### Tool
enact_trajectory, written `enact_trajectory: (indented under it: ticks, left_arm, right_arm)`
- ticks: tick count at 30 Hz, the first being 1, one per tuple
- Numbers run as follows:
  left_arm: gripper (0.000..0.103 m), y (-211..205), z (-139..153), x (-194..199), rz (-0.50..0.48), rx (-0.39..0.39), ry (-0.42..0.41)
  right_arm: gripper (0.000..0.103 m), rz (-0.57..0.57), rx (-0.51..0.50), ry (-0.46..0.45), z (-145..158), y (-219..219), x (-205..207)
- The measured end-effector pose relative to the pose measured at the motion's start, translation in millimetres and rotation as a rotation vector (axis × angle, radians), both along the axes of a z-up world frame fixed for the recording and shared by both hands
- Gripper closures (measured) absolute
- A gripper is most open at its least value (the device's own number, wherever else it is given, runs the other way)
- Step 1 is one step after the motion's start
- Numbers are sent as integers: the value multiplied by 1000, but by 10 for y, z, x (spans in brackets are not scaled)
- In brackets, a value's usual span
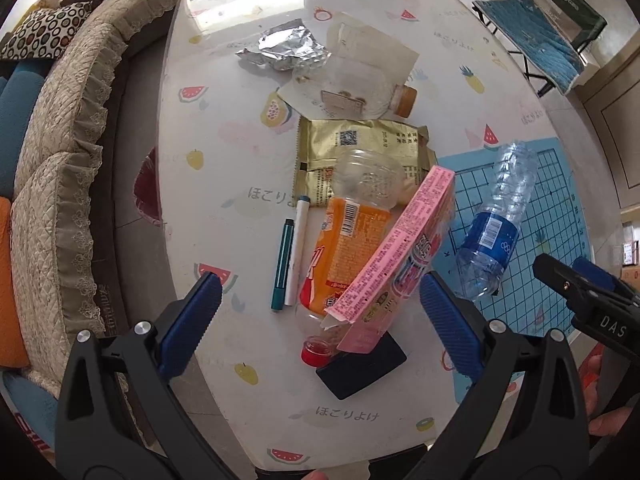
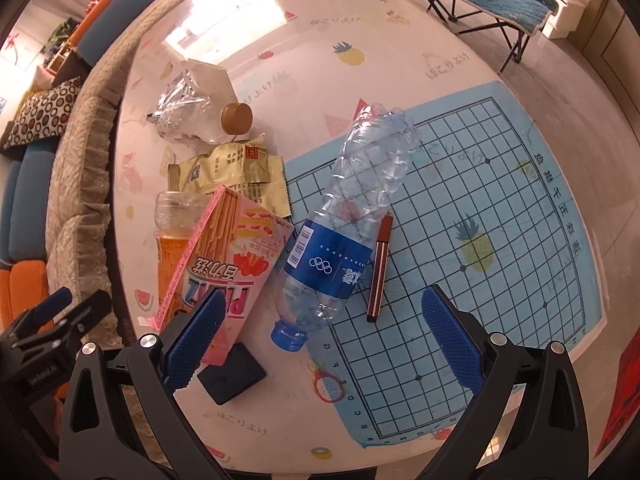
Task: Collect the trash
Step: 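Move the left tool to the pink box while the right tool approaches the water bottle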
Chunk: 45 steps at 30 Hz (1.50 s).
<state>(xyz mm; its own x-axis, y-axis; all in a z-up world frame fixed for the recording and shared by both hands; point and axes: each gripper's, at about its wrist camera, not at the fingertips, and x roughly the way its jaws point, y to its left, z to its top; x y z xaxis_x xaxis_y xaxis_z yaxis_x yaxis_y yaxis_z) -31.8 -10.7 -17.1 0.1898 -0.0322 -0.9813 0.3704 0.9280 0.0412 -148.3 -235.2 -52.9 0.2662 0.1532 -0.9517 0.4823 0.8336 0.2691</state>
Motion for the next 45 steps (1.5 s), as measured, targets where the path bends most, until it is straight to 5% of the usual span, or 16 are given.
enact_trajectory:
  ticks: [33,45]
  left_arm:
    - [7,-498,-505,153,-207,-73,55]
    - [7,-696,-626,90,-266,15,10]
  right_arm:
    - [6,-93,42,89,-433,-118,191]
    - [6,-120,56,101,-555,-127,281]
